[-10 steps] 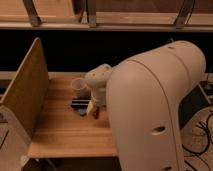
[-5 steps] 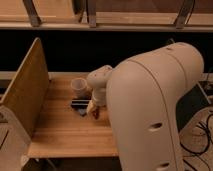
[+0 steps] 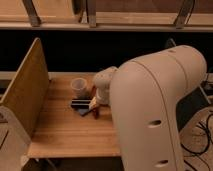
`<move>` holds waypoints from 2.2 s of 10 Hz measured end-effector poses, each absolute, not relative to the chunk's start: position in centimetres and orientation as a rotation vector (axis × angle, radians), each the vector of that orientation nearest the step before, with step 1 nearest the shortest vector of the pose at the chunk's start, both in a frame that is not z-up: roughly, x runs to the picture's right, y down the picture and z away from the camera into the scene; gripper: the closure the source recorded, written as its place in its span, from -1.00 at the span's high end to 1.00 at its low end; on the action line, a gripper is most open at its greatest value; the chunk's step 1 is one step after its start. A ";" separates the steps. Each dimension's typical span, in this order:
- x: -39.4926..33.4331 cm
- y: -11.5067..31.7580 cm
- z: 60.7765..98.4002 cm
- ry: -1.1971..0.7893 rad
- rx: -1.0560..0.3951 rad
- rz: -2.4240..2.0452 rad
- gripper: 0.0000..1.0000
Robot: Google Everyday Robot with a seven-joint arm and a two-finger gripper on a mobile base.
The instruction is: Drag the pepper across the table
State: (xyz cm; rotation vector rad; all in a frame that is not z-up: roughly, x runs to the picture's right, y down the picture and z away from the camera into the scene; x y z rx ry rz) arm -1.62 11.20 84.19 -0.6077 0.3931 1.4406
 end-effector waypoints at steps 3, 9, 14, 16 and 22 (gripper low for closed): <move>-2.2 11.4 84.3 0.400 -0.593 1.382 0.60; -4.2 13.1 86.7 0.511 -0.546 1.305 0.60; -2.8 15.0 89.0 0.636 -0.532 1.358 0.60; -2.3 15.1 89.5 0.660 -0.527 1.376 0.60; -2.5 14.7 90.5 0.651 -0.509 1.379 -0.19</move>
